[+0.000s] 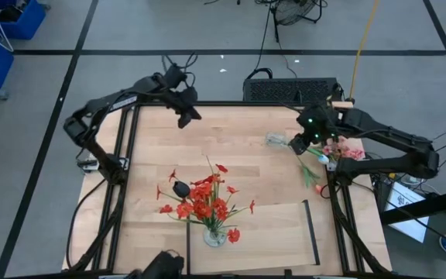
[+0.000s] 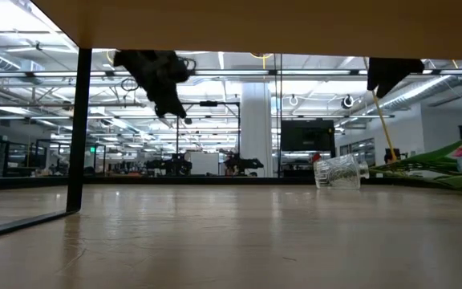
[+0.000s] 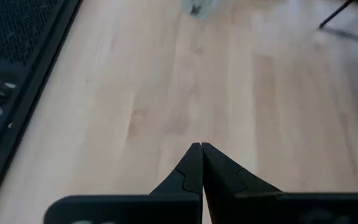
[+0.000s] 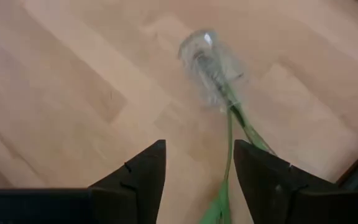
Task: Pick and place flowers into a vace then onto a shelf
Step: Put the pink tulip into the transparent vase
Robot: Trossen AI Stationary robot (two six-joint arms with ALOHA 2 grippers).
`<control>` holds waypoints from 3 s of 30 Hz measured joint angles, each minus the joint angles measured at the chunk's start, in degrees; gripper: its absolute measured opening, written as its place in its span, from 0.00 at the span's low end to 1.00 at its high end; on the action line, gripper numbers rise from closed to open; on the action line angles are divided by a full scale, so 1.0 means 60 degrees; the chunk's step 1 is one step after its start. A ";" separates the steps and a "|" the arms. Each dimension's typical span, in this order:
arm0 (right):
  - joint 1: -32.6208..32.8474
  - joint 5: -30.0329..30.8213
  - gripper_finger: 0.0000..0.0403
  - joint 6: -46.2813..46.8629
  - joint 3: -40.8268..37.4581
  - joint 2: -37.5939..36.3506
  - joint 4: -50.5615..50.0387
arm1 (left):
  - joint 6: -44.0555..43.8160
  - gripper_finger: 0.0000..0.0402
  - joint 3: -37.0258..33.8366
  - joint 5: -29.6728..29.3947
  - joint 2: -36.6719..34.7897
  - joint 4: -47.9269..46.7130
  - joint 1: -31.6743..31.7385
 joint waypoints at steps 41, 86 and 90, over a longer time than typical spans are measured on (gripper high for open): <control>-0.1981 -0.2138 0.46 -0.2073 -0.1186 0.2854 0.0421 | 0.1110 0.01 0.3570 0.4721 0.5001 -0.2955 0.2823; -0.2924 -0.0865 0.04 -0.5687 -0.3300 0.3574 0.4605 | 0.1161 0.04 0.3565 0.4207 0.5495 -0.2871 0.1770; -0.2924 -0.1132 0.02 -0.5927 -0.3300 0.3574 0.4820 | 0.1241 0.01 0.3565 0.4046 0.5495 -0.2851 0.1803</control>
